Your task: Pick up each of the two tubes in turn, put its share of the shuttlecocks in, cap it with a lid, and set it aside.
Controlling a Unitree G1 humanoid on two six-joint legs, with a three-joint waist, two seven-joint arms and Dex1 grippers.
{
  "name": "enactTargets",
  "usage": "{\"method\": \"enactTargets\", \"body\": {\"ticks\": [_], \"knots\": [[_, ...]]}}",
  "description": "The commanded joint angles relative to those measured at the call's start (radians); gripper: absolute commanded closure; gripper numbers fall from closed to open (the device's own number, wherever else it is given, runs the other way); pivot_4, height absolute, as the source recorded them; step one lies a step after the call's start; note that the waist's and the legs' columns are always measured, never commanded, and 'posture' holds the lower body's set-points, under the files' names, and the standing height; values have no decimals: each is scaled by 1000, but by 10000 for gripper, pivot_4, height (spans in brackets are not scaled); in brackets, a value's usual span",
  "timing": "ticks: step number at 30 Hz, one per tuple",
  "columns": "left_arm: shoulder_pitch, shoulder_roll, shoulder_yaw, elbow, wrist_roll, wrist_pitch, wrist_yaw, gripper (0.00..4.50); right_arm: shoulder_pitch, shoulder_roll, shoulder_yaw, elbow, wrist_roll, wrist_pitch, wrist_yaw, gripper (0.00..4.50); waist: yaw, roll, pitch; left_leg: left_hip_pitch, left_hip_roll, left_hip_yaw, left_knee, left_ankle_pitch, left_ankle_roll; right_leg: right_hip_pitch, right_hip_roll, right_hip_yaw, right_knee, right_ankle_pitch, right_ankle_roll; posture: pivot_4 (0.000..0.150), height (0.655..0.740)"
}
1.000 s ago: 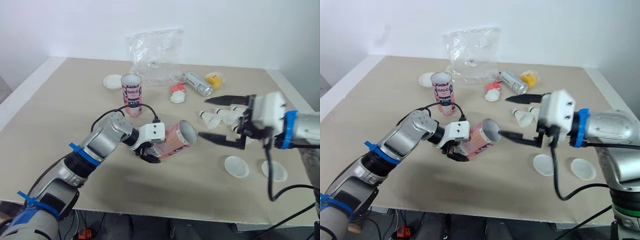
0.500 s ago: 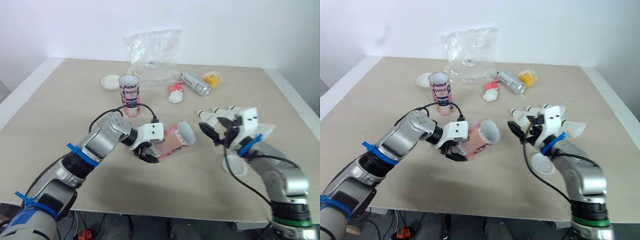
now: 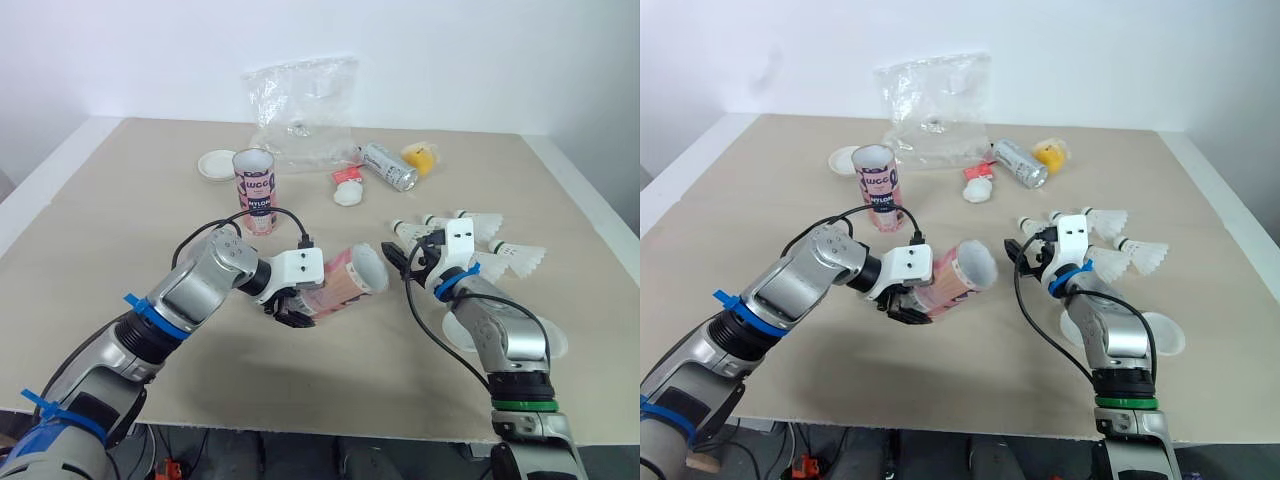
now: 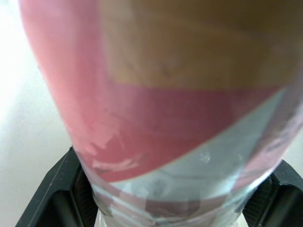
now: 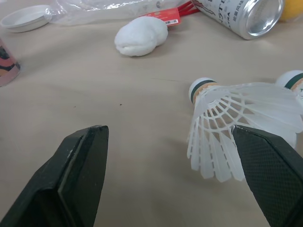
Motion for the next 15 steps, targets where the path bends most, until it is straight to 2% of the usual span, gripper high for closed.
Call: {"method": "enactTargets", "body": {"ticks": [1,8,11,15], "knots": [[17,18,-10,4,6,18,10,12241,-107,30,-27,117,-13,-59,-10,495,-3,0,0,0,0,0,0,0,0,0,0,0,0,0,0,1500,7400],[20,18,-15,2,7,23,22,12241,-249,85,-33,309,-68,-106,-86,495,-4,0,0,1,0,0,0,0,0,0,0,0,1,1,0,1500,7400],[23,19,-13,-2,6,29,25,12241,-267,94,-29,335,-94,-119,-116,8899,-4,0,0,1,0,0,0,0,0,0,0,0,1,1,0,1500,7400],[26,24,-12,-1,2,28,32,12241,-270,94,-26,340,-114,-114,-125,27841,-4,0,0,1,0,0,0,0,0,0,0,0,1,1,0,1500,7400]]}}
